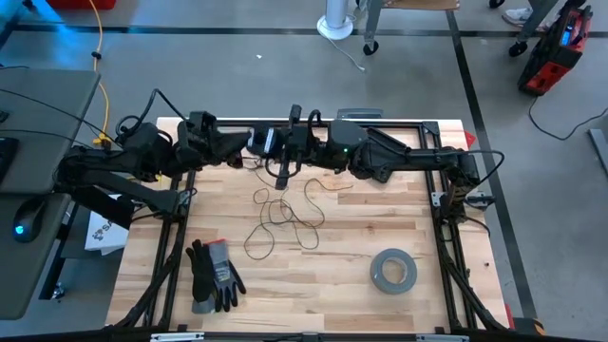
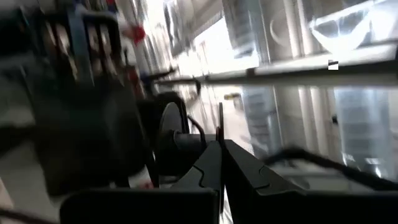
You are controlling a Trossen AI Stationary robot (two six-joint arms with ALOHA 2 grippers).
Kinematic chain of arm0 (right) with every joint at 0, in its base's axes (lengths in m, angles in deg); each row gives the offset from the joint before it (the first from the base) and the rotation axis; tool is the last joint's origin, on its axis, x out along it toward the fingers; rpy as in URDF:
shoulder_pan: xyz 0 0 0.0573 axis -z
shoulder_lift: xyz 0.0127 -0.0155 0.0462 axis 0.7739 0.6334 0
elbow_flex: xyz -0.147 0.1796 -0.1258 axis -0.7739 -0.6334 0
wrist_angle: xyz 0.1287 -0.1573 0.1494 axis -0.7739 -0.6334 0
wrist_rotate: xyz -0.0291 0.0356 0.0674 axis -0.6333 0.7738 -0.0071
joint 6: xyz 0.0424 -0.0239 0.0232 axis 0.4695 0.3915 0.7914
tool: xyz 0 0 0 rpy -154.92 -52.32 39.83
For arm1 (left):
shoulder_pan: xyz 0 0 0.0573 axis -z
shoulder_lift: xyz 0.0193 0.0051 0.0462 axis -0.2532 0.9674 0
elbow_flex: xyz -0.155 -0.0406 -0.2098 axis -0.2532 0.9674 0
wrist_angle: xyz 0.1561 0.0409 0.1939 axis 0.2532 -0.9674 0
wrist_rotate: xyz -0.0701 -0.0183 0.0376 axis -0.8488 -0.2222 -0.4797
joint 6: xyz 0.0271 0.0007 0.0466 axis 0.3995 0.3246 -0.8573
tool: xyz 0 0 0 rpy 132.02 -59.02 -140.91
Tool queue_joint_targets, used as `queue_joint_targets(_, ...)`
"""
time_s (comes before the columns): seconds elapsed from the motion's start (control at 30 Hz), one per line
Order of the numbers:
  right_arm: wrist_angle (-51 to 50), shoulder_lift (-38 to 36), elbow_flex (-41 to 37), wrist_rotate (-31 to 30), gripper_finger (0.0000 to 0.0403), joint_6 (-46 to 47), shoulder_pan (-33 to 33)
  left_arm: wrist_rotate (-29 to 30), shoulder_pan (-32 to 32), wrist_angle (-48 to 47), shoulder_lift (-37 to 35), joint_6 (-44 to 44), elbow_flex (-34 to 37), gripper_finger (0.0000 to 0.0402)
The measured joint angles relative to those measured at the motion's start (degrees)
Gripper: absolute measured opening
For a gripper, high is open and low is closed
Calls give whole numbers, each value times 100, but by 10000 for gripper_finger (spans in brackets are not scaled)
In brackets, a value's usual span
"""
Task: Coil cords
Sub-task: Coil the black wire on the black spool
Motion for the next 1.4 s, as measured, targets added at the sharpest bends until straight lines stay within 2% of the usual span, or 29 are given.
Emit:
queue_joint_targets(0.2, 45, 12, 0, -12, 0, -229, 206, -319, 240, -82, -27, 273, 0, 0)
queue_joint_targets(0.4, -73, 11, 0, -8, 0, -423, 443, -267, 350, -722, -336, 42, 2, 0)
queue_joint_targets(0.6, -659, -124, 0, 1, 0, -797, 653, 67, 350, -1791, -819, -148, 7, 0)
queue_joint_targets(0.73, -1176, -319, 2, 1, 0, -737, 792, 613, 339, -2537, -1148, -527, 7, 0)
queue_joint_targets(0.93, -2020, -585, 2, -34, 0, -512, 893, 1647, 337, -3273, -1430, -1654, 7, 0)
queue_joint_targets(1.2, -2662, -784, 2, 46, 0, 12, 792, 3071, 121, -3069, -1309, -4013, 7, 0)
queue_joint_targets(1.3, -2742, -792, 2, 60, 0, 203, 687, 3088, -5, -2472, -1137, -4833, 7, 0)
queue_joint_targets(1.4, -2854, -792, 2, 61, 0, 276, 585, 2701, -82, -1777, -948, -5636, 7, 0)
